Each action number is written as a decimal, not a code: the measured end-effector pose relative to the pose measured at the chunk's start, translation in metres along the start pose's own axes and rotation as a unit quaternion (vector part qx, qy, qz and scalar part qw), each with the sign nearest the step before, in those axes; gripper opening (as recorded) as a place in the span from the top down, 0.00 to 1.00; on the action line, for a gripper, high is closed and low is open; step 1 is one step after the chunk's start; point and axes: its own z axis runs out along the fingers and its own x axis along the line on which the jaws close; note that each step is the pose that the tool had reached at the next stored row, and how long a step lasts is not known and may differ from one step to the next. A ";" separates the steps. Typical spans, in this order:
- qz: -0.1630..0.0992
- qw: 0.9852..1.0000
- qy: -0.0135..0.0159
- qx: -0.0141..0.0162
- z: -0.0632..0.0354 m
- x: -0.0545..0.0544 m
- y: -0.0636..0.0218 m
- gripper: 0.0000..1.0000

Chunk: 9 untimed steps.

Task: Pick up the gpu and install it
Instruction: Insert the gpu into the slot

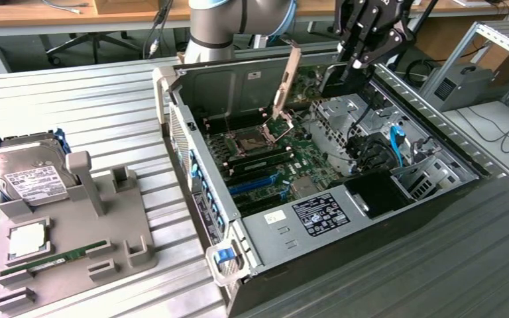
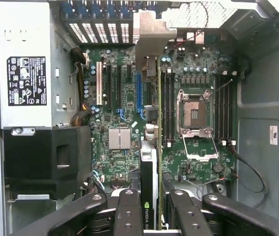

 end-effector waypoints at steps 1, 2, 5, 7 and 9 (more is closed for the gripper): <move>0.000 1.000 0.000 0.000 0.0001 0.000 0.0006 0.73; 0.000 1.000 0.000 0.000 0.0003 0.000 0.0011 0.73; 0.000 1.000 0.000 0.002 0.0021 0.000 0.0031 0.73; 0.000 1.000 0.000 0.005 0.0039 0.000 0.0051 0.73; 0.000 1.000 0.000 0.009 0.0059 0.000 0.0074 0.73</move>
